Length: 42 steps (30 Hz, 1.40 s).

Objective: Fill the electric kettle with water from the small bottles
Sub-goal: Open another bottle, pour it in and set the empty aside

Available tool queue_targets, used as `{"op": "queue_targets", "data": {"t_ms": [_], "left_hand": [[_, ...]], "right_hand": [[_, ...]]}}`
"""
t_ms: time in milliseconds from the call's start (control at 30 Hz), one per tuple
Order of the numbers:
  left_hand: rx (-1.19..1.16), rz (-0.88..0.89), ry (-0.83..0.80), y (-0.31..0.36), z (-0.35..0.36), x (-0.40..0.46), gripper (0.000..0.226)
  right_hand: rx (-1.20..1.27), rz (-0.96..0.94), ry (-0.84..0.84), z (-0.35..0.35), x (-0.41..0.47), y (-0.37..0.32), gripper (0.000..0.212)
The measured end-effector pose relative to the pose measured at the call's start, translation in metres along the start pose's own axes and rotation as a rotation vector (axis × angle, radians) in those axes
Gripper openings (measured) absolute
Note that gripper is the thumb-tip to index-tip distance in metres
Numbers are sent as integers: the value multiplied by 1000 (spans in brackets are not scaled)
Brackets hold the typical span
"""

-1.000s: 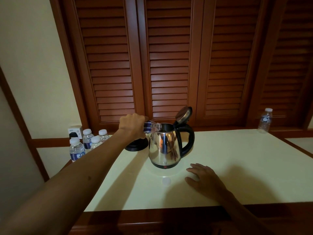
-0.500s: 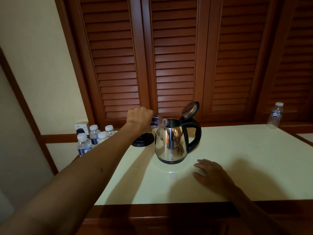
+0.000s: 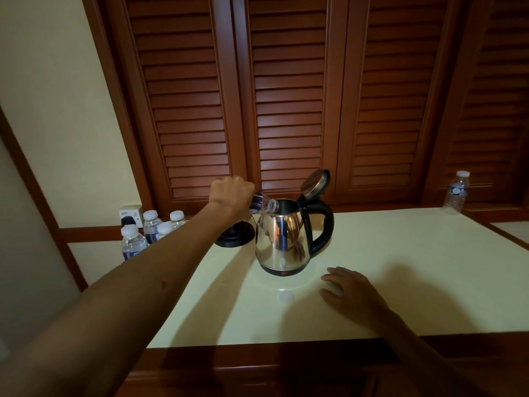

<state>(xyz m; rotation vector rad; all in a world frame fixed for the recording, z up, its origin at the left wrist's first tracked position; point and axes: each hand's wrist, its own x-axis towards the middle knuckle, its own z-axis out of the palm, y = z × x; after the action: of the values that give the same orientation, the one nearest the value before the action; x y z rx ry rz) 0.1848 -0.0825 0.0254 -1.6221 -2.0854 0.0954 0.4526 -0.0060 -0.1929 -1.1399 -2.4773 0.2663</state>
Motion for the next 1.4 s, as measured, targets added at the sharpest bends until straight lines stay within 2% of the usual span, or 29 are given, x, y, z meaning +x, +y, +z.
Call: {"op": "queue_targets", "data": {"t_ms": [267, 500, 600, 800, 967, 1133, 1300, 1400], "left_hand": [[119, 33, 2, 6, -11, 0, 50], [175, 203, -30, -1, -28, 6, 65], [237, 256, -14, 1, -34, 10, 65], [283, 269, -23, 2, -35, 19, 64], [357, 307, 29, 7, -34, 23, 66], [390, 328, 71, 8, -30, 28, 53], [342, 301, 91, 5, -23, 30, 50], [133, 214, 36, -7, -11, 24, 59]], "right_hand": [[6, -4, 11, 0, 0, 0, 48], [16, -6, 14, 0, -1, 1, 47], [21, -6, 16, 1, -1, 2, 46], [22, -9, 43, 1, 2, 2, 49], [23, -27, 52, 2, 2, 3, 52], [10, -26, 84, 1, 3, 0, 54], [-39, -25, 88, -3, 1, -5, 48], [-56, -10, 86, -1, 1, -4, 53]]}}
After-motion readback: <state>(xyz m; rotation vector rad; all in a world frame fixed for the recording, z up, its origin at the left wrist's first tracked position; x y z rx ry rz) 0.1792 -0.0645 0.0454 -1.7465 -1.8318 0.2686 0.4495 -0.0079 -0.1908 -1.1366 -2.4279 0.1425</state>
